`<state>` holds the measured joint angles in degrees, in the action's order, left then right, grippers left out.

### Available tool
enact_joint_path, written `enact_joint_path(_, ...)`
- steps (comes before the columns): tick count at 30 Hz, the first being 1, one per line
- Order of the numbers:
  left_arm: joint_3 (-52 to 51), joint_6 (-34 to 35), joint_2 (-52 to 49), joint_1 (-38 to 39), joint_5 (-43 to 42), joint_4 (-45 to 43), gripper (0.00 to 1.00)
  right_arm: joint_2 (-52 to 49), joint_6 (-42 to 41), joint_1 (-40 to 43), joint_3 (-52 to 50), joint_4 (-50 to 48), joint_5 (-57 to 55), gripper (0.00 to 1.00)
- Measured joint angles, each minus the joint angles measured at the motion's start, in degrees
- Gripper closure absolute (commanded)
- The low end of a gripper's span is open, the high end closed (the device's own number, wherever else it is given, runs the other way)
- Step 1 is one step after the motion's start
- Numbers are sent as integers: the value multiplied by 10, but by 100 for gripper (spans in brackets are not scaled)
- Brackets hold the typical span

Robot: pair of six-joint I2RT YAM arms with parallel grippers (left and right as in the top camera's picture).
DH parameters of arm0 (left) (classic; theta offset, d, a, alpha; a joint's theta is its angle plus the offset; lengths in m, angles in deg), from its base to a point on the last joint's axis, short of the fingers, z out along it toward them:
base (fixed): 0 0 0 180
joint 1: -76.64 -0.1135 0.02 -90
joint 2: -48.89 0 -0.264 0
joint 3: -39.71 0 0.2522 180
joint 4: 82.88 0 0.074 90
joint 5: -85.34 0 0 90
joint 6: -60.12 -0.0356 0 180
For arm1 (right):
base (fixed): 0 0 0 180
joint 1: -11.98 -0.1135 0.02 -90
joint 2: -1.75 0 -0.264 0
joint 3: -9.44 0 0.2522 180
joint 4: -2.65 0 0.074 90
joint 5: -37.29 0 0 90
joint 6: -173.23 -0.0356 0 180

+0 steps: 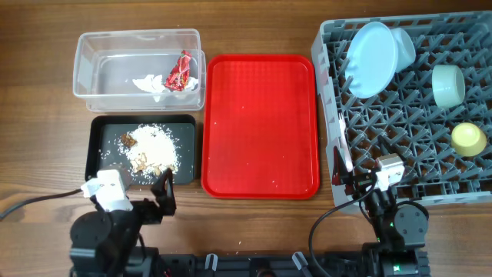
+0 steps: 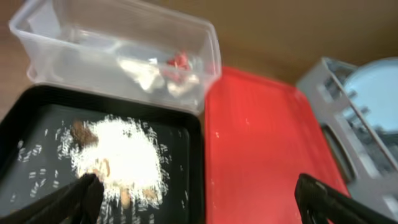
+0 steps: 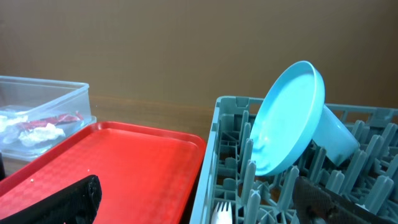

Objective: Sort waste into correct bins and load items into the dishwasher rack

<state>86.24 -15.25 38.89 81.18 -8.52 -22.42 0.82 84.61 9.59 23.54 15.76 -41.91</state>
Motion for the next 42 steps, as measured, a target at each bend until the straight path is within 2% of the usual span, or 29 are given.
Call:
enact_joint_path(5, -166, 0, 83, -22, 0, -211, 0, 0, 0, 0, 0, 0, -2, 0)
enact_joint_path(8, -258, 0, 91, -25, -1, -396, 0, 1, 0, 0, 0, 0, -4, 0)
enact_joint_path(10, -297, 0, 92, -25, -2, -486, 0, 2, 0, 0, 0, 0, -4, 0)
enact_joint_path(11, -307, 0, 93, -27, -3, -497, 0, 2, 0, 0, 0, 0, -4, 0)
enact_joint_path(16, -322, 0, 93, -28, -3, -428, 0, 2, 0, 0, 0, 0, -4, 0)
enact_joint_path(42, -322, 0, 92, -28, -3, -428, 0, 2, 0, 0, 0, 0, -4, 0)
